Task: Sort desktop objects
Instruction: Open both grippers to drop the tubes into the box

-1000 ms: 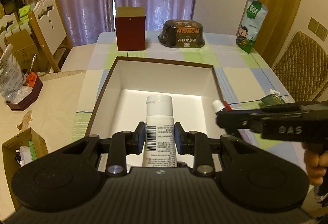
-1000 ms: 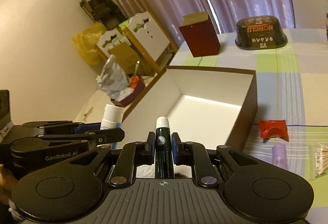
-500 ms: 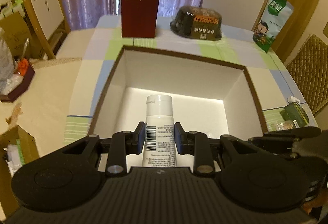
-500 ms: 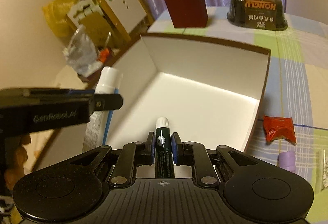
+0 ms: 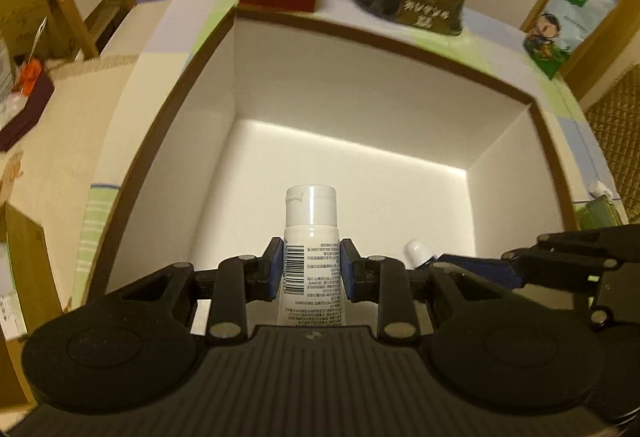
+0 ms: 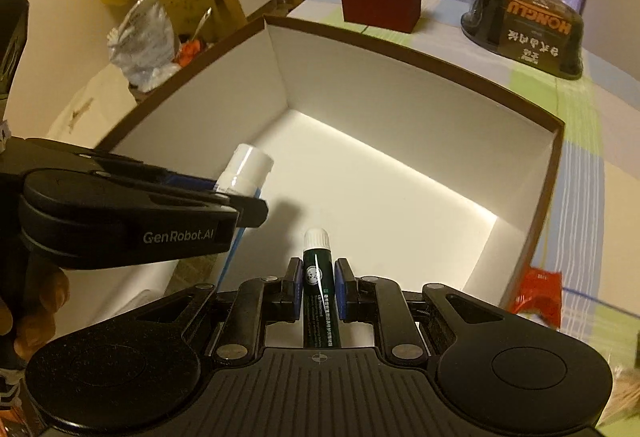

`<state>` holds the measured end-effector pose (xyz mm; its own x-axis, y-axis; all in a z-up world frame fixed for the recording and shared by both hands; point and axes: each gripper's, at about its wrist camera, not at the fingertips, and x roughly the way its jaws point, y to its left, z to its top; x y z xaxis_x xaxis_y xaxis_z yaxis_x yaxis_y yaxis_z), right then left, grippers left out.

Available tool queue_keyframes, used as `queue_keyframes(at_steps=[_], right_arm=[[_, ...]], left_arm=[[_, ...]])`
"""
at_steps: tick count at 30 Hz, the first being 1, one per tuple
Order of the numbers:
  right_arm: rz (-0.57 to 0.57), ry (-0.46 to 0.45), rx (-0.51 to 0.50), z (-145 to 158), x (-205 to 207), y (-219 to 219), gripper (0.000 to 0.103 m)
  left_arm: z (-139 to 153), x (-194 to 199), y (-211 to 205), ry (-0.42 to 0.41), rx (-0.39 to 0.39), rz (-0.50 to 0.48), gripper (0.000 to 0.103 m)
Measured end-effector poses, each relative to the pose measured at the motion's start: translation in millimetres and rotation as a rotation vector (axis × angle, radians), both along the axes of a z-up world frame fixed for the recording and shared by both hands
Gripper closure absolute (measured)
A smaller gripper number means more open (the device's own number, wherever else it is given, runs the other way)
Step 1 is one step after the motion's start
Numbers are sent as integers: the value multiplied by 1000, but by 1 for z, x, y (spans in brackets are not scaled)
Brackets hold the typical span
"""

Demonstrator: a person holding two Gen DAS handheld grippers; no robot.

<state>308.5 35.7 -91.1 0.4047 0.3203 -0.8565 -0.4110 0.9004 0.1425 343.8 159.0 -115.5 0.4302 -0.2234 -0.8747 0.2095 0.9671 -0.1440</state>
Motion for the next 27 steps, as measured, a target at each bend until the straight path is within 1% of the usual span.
queue_keyframes(at_steps=[5, 9, 10, 11, 12, 13, 14, 16, 18, 27], right_arm=[[25, 25, -22, -7, 6, 4, 88], [52, 54, -50, -10, 10, 7, 88], [59, 57, -56, -10, 10, 7, 88], [64, 59, -63, -11, 10, 8, 88], [70, 62, -70, -11, 9, 9, 88], [77, 62, -70, -11, 9, 9, 77], [85, 61, -67, -11, 9, 10, 53], [105, 31, -67, -6, 6, 12, 34], [108, 4, -83, -4, 3, 13, 34], [121, 3, -83, -5, -5, 16, 34]], left_arm=[[-10, 5, -3, 37, 51, 8, 77], [-13, 7, -2, 58, 83, 6, 77], [-13, 8, -2, 62, 90, 6, 73], [-13, 9, -3, 63, 95, 8, 63], [-12, 9, -3, 62, 96, 8, 58], [-11, 10, -3, 61, 96, 7, 53], [-10, 10, -3, 62, 92, 5, 53], [-10, 10, -4, 62, 90, 2, 51], [-9, 9, -5, 60, 92, -1, 50], [0, 5, -7, 42, 91, -7, 45]])
